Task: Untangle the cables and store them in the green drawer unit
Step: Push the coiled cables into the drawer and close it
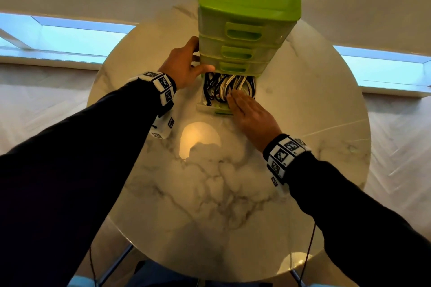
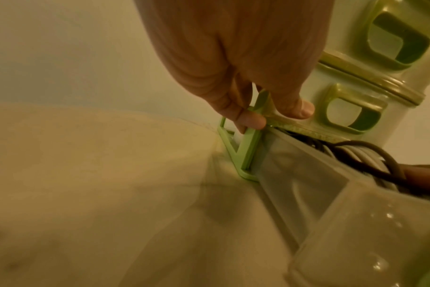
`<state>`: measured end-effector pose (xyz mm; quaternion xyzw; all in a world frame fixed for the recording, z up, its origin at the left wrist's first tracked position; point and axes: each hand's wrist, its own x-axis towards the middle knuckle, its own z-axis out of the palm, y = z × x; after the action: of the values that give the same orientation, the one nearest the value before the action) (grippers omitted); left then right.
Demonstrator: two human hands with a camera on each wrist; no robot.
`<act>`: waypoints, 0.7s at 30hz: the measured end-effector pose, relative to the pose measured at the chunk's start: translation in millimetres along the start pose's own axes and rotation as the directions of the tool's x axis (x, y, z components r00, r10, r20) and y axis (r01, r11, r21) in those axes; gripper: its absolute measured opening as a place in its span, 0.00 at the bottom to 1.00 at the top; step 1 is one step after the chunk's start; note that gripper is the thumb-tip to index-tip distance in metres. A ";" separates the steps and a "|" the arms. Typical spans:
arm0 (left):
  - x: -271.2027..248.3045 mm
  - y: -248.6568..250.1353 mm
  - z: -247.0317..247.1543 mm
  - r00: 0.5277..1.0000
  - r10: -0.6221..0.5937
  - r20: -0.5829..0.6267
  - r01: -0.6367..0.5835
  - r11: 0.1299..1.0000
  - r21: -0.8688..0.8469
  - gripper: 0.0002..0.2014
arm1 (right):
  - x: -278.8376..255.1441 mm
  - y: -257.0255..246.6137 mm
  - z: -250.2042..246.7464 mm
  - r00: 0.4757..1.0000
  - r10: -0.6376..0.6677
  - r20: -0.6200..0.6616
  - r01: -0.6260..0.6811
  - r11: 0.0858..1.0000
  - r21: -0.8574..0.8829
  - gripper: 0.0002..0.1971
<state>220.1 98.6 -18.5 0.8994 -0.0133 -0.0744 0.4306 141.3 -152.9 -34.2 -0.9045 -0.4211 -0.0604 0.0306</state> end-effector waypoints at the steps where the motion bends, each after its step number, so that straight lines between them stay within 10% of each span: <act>1: 0.2 -0.9 -0.3 1.000 -0.003 -0.001 0.003 1.000 -0.002 0.34 | 2.1 5.1 2.5 0.999 -0.016 0.038 0.015 0.999 0.030 0.24; 9: 1.4 1.9 -4.8 1.000 0.012 0.011 -0.013 0.998 0.062 0.35 | 27.6 28.4 -12.2 0.969 -0.070 0.237 0.034 0.988 0.154 0.31; 21: 2.7 4.8 -3.3 1.000 0.009 -0.001 -0.009 0.998 0.058 0.34 | 30.4 40.1 -11.1 0.979 0.079 0.189 -0.114 0.977 0.179 0.25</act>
<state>223.4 97.9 -13.0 0.9116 -0.0193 -0.0713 0.4045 190.5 -156.8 -19.3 -0.9187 -0.3814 0.0636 0.0807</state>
